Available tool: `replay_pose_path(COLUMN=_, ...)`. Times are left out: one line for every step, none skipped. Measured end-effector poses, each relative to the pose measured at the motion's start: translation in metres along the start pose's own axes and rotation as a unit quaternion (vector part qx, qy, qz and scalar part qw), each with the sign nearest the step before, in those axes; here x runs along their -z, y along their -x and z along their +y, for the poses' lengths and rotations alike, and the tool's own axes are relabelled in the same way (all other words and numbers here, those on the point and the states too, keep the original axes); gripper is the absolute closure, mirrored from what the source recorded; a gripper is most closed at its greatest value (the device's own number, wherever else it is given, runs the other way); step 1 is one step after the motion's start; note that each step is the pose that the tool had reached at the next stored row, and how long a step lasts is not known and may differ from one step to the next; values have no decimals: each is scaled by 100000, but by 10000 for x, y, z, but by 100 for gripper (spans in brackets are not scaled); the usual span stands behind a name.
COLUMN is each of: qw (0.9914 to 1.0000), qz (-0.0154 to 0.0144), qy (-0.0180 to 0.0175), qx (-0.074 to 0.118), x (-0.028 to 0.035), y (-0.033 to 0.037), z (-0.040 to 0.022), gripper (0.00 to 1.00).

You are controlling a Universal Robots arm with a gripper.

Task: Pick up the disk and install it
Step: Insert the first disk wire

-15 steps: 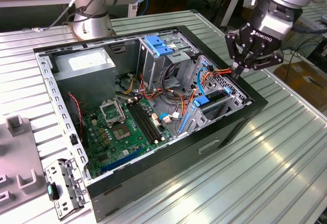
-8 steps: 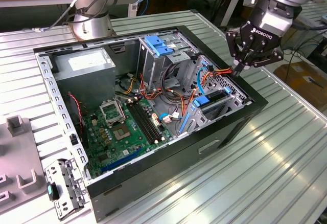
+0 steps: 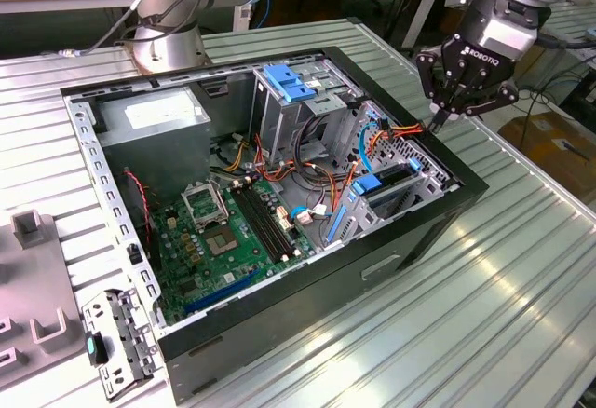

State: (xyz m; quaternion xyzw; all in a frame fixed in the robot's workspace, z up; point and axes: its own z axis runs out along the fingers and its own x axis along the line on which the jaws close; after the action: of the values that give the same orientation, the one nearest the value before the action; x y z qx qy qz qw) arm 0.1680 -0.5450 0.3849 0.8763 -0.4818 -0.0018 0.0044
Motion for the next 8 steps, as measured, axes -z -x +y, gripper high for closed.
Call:
replay_pose_path(qw=99998, qz=-27, qy=44, qx=607, x=0, y=-1, z=-3, gripper=89)
replay_pose_path(qw=99981, qz=-74, qy=86, qx=1953, x=-3, y=-1, z=-4, gripper=89)
replay_pose_path(qw=99961, qz=-96, qy=74, qx=2804, x=-6, y=-2, z=-5, gripper=83)
replay_pose_path(qw=99933, qz=-121, qy=62, qx=3652, x=-9, y=-4, z=-7, gripper=76)
replay_pose_path(qw=99896, qz=-136, qy=60, qx=4550, x=-14, y=-4, z=-8, gripper=76)
replay_pose_path(qw=99850, qz=-132, qy=69, qx=5471, x=-19, y=-4, z=-8, gripper=76)
replay_pose_path(qw=99793, qz=-122, qy=82, qx=6431, x=-24, y=-4, z=-9, gripper=76)
replay_pose_path(qw=99749, qz=-119, qy=81, qx=7075, x=-27, y=-5, z=-11, gripper=75)
